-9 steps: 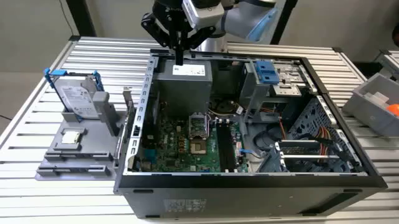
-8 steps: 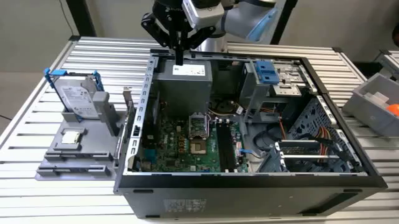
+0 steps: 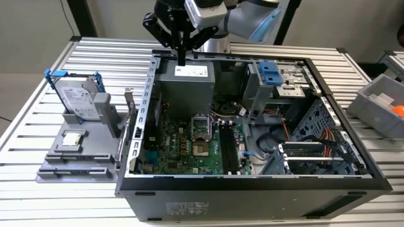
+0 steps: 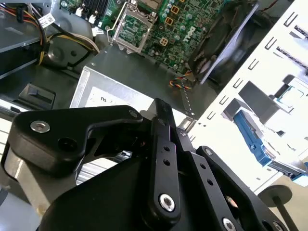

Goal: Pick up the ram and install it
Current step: 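Reach for the ram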

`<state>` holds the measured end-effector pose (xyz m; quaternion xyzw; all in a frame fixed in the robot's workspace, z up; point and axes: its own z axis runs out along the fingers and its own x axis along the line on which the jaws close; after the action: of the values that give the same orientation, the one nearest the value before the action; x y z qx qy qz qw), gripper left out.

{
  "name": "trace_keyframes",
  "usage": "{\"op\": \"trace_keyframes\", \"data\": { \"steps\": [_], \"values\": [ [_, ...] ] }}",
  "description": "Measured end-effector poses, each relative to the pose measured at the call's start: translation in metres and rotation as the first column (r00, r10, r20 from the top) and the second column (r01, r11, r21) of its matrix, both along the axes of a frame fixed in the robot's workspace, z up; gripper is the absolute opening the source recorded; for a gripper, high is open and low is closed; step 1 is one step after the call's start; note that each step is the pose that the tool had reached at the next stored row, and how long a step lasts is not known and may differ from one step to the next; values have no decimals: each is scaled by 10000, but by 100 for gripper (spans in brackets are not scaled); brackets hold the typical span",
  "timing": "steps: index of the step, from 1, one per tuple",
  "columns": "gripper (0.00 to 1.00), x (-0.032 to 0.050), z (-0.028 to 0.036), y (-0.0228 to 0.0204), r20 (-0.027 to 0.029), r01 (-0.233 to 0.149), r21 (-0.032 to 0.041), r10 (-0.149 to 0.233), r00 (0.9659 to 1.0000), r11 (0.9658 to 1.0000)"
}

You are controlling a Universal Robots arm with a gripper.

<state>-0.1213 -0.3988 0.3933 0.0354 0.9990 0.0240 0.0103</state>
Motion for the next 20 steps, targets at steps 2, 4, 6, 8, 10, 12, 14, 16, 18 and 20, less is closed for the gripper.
{"op": "trace_keyframes", "data": {
  "steps": [2,4,6,8,10,12,14,16,18,20],
  "values": [
    [0,-3,0,0,-4,1,0,-1,10000,10000],
    [0,-3,0,0,-4,1,1,-1,10000,10000],
    [0,-8,-1,0,-4,1,2,-1,10000,10000],
    [0,-16,0,0,-5,1,0,-1,10000,10000],
    [0,-21,0,0,-5,0,0,0,10000,10000],
    [0,-35,0,-1,-6,0,0,0,10000,10000],
    [0,-61,0,0,-6,0,0,0,10000,10000],
    [0,-85,0,0,-6,1,0,-1,10000,10000],
    [0,-103,0,0,-6,1,1,-1,10000,10000],
    [0,-115,0,1,-10,1,0,-1,10000,10000]
  ]
}}
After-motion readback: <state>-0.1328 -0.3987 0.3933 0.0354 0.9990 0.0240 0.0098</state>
